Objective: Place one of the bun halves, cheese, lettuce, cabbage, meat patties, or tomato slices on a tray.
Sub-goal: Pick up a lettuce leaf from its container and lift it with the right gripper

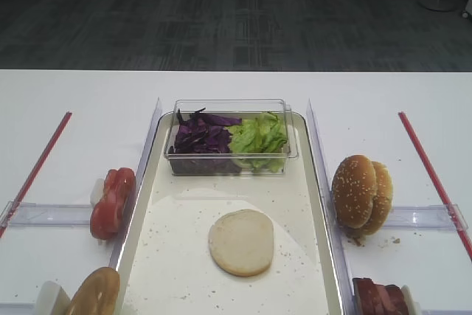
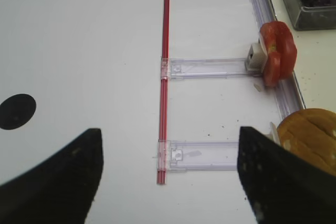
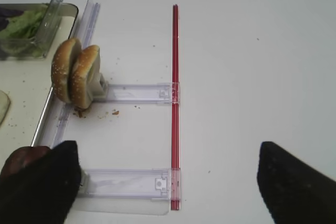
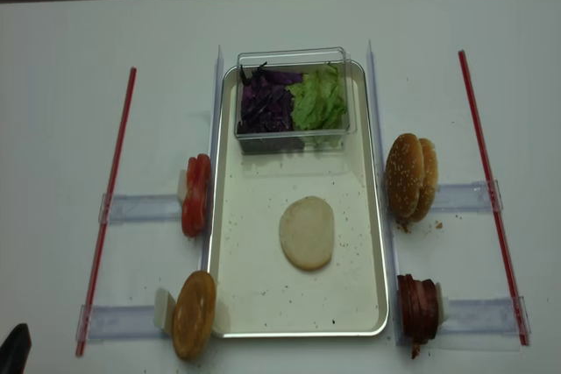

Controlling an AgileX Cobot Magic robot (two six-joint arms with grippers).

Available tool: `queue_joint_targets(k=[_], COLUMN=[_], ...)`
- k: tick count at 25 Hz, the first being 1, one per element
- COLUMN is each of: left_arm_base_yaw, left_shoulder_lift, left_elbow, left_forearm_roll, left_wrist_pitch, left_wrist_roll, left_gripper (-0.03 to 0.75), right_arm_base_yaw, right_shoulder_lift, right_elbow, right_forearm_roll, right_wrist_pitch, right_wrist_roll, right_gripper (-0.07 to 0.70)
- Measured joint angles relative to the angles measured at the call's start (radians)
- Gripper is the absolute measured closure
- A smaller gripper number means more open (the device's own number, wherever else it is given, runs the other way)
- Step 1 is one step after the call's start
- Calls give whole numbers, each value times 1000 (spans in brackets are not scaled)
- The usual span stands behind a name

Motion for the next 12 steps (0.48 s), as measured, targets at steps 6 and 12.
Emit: queue_joint_targets(k=[6,12], left_arm_base_yaw=[0,0], left_shoulder_lift=[0,0], left_elbow=[0,0], left_forearm_roll=[0,0], left_wrist_pitch=[0,0], left_wrist_roll=[0,0], left_gripper=[224,224], right_arm_base_yaw=[0,0], right_shoulder_lift=[206,417], right_elbow=[0,0], right_forearm_roll=[0,0], right_wrist_pitch=[0,-8], right_wrist_roll=[0,13], right_gripper=[-60,-60])
